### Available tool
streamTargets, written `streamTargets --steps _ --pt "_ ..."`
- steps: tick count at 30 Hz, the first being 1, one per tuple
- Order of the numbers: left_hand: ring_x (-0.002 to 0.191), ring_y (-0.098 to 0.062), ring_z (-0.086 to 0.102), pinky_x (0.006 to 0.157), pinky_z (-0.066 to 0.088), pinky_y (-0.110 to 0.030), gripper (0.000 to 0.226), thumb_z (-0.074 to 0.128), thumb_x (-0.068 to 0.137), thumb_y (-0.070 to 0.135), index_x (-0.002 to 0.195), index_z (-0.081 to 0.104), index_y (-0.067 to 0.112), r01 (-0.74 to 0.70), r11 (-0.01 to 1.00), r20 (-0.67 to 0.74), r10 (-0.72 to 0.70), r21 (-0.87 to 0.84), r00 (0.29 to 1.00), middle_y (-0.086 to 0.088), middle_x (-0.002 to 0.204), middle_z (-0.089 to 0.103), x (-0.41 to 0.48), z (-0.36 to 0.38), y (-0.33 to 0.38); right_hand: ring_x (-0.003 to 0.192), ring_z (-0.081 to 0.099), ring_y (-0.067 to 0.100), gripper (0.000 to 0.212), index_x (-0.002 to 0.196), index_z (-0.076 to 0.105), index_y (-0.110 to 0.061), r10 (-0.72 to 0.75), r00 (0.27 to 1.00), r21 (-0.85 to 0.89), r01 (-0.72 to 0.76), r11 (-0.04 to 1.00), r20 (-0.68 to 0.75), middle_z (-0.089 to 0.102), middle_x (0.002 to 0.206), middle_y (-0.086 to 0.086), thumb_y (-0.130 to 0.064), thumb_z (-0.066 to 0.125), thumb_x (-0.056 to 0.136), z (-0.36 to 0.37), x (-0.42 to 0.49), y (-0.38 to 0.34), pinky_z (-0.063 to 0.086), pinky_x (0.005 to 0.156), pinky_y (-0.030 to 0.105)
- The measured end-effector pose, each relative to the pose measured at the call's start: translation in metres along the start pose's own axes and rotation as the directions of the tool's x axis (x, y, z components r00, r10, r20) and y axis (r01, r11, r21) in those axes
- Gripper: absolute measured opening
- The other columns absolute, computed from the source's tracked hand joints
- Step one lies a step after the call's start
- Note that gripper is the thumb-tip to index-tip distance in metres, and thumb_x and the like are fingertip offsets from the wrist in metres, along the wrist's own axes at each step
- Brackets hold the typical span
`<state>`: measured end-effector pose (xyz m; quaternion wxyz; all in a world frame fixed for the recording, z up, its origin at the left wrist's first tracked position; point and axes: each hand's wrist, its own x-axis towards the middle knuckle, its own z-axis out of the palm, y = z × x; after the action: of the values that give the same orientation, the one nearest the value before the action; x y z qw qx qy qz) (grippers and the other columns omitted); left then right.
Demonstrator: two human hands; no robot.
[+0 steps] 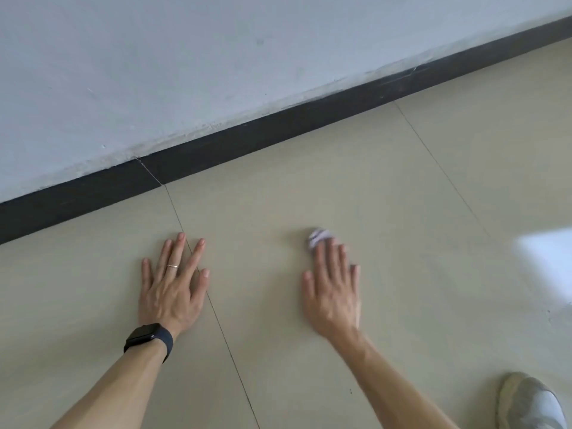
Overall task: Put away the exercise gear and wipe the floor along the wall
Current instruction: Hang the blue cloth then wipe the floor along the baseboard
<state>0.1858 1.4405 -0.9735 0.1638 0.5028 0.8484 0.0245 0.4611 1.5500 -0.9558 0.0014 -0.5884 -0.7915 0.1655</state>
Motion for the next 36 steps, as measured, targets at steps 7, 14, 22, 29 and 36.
streamTargets --steps 7,14,22,29,36 --pt "0.153 -0.013 0.002 0.121 0.010 -0.054 0.055 0.012 0.100 0.053 0.155 0.008 0.047 -0.010 1.000 0.001 0.010 -0.017 1.000 0.012 0.167 -0.002 0.001 0.000 -0.003 0.154 -0.003 0.012 0.061 0.160 0.009 -0.029 -0.368 0.922 -0.126 0.382 0.916 0.117 0.001 0.168 -0.008 -0.050 0.022 0.104 -0.012 0.036 0.026 0.010 0.124 0.047" --pt "0.154 -0.012 -0.003 0.122 0.008 -0.053 0.055 0.009 0.102 0.050 0.156 0.005 0.045 0.005 1.000 0.020 -0.005 0.001 1.000 0.012 0.167 -0.004 0.001 -0.002 -0.001 0.154 -0.011 0.020 0.067 0.160 -0.002 -0.022 0.244 0.969 0.057 -0.245 0.968 0.031 -0.010 0.168 0.001 -0.053 0.012 0.102 -0.029 0.097 -0.001 0.001 0.124 0.052" --pt "0.154 -0.013 -0.002 0.121 0.009 -0.053 0.055 0.009 0.102 0.050 0.156 0.004 0.044 0.006 1.000 0.038 -0.007 0.020 0.999 0.011 0.167 -0.003 0.000 -0.001 -0.002 0.153 -0.008 0.009 0.064 0.160 0.002 -0.033 -0.461 0.862 -0.137 0.493 0.859 0.209 -0.007 0.167 -0.013 -0.057 0.017 0.102 -0.021 0.096 -0.010 0.004 0.124 0.052" --pt "0.154 -0.014 -0.001 0.121 0.007 -0.051 0.056 0.014 0.102 0.051 0.156 0.005 0.045 0.008 0.999 0.036 -0.010 0.043 0.999 0.011 0.167 -0.003 0.003 -0.004 0.000 0.154 -0.007 0.022 0.070 0.160 0.000 -0.023 0.131 0.990 0.036 -0.133 0.990 0.050 -0.005 0.168 0.003 -0.059 0.010 0.101 -0.024 0.139 -0.052 0.001 0.123 0.054" --pt "0.153 -0.015 0.008 0.120 0.011 -0.051 0.059 0.024 0.099 0.050 0.156 0.010 0.045 0.008 0.999 0.009 -0.009 0.036 1.000 0.009 0.167 0.006 0.002 -0.002 0.000 0.151 -0.017 0.006 0.060 0.158 -0.007 -0.039 -0.468 0.820 -0.094 0.522 0.848 0.329 -0.016 0.165 -0.018 -0.056 0.002 0.101 -0.027 0.139 -0.058 -0.005 0.123 0.050"
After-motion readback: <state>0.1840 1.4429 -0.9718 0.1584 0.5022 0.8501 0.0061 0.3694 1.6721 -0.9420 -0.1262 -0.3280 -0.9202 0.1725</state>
